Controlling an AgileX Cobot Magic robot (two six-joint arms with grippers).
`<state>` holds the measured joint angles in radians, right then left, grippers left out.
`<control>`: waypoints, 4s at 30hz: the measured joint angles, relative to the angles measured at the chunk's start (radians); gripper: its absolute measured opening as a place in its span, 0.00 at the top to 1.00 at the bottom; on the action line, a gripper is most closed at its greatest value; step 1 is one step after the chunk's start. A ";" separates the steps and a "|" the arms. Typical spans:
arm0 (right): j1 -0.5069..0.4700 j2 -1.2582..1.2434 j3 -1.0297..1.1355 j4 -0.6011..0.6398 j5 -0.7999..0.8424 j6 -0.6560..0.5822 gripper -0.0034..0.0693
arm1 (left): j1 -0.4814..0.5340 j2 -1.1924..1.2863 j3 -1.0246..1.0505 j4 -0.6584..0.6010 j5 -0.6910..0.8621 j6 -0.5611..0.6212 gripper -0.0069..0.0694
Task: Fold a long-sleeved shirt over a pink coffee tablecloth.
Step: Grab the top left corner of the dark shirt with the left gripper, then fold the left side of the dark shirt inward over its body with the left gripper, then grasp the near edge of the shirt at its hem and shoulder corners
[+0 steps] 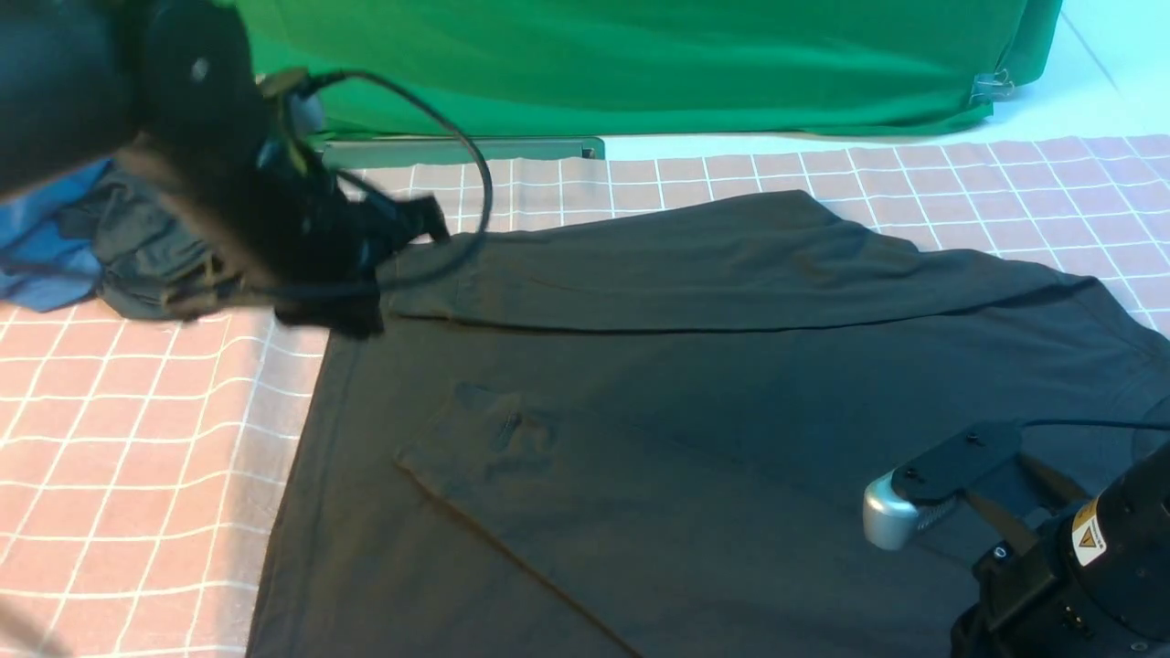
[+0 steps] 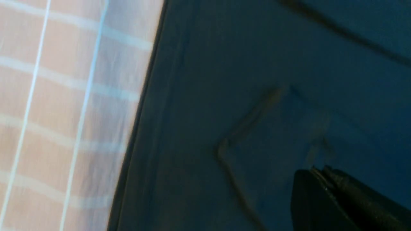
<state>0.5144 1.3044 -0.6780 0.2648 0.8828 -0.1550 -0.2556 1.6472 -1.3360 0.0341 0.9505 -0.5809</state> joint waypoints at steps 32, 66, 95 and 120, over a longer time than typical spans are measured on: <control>0.000 0.000 0.000 0.000 0.005 -0.005 0.87 | 0.099 0.493 -0.243 -0.079 -0.272 0.281 0.69; -0.266 0.002 -0.163 -0.319 -0.048 0.149 0.86 | 0.024 -0.054 0.067 -0.113 0.135 0.228 0.87; -0.302 0.002 -0.163 -0.320 -0.042 0.122 0.85 | -0.049 -0.094 0.216 -0.034 0.222 0.121 0.81; -0.302 0.002 -0.163 -0.320 -0.031 0.121 0.83 | -0.049 -0.366 0.711 -0.094 0.206 0.054 0.53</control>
<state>0.2127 1.3062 -0.8409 -0.0550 0.8522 -0.0342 -0.3041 1.2807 -0.6254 -0.0594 1.1570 -0.5269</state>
